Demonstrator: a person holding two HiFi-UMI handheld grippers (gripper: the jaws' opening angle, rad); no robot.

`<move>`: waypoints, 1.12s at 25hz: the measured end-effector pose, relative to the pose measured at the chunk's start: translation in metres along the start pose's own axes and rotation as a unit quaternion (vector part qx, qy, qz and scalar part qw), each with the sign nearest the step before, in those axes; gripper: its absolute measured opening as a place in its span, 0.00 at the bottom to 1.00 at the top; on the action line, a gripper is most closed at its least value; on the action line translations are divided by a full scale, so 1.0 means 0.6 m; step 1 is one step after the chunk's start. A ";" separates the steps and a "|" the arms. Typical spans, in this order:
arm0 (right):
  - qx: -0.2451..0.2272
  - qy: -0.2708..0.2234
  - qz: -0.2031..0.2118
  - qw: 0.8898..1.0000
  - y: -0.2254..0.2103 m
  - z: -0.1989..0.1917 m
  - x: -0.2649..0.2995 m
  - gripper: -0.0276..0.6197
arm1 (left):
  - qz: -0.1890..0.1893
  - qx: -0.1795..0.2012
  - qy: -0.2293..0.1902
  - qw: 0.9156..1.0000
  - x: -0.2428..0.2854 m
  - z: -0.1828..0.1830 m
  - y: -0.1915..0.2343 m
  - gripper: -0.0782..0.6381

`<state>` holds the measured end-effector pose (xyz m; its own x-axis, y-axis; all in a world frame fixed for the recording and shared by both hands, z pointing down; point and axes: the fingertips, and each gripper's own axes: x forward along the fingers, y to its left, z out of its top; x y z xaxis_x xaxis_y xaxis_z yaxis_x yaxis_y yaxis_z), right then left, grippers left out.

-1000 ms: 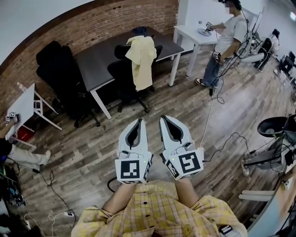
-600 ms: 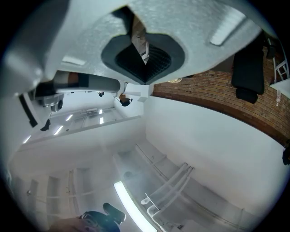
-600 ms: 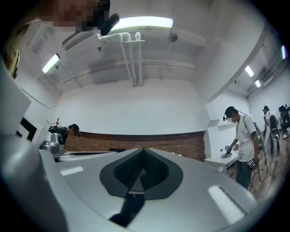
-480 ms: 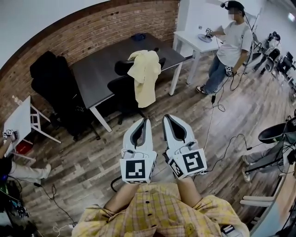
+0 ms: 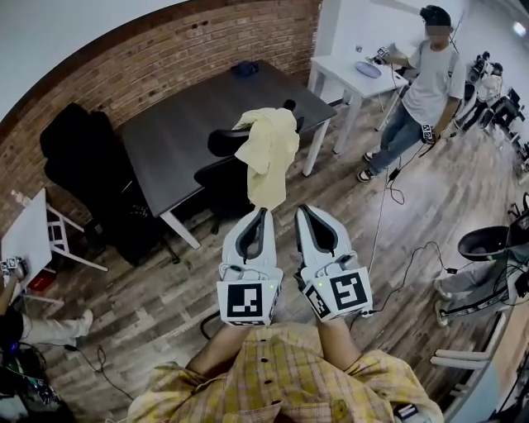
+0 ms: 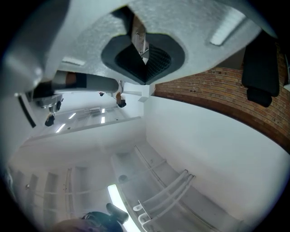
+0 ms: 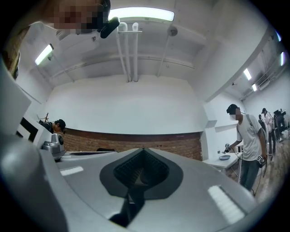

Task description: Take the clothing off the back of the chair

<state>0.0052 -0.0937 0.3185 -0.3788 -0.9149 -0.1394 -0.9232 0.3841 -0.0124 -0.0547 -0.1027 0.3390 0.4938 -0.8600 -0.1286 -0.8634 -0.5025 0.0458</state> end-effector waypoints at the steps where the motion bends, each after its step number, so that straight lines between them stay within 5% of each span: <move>1: 0.000 0.001 -0.003 1.000 -0.004 -0.003 0.017 0.05 | -0.003 -0.002 0.001 1.000 0.012 -0.002 0.011 0.11; 12: -0.007 0.016 -0.016 1.000 -0.021 -0.030 0.130 0.05 | -0.015 -0.016 -0.012 1.000 0.096 -0.007 0.089 0.11; 28: 0.004 0.010 0.014 1.000 -0.098 -0.039 0.208 0.05 | 0.011 -0.017 -0.002 1.000 0.190 -0.031 0.103 0.11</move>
<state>0.0106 -0.2330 0.3247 -0.4063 -0.9058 -0.1201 -0.9115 0.4110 -0.0171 -0.0497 -0.2336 0.3457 0.4741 -0.8706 -0.1316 -0.8699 -0.4862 0.0823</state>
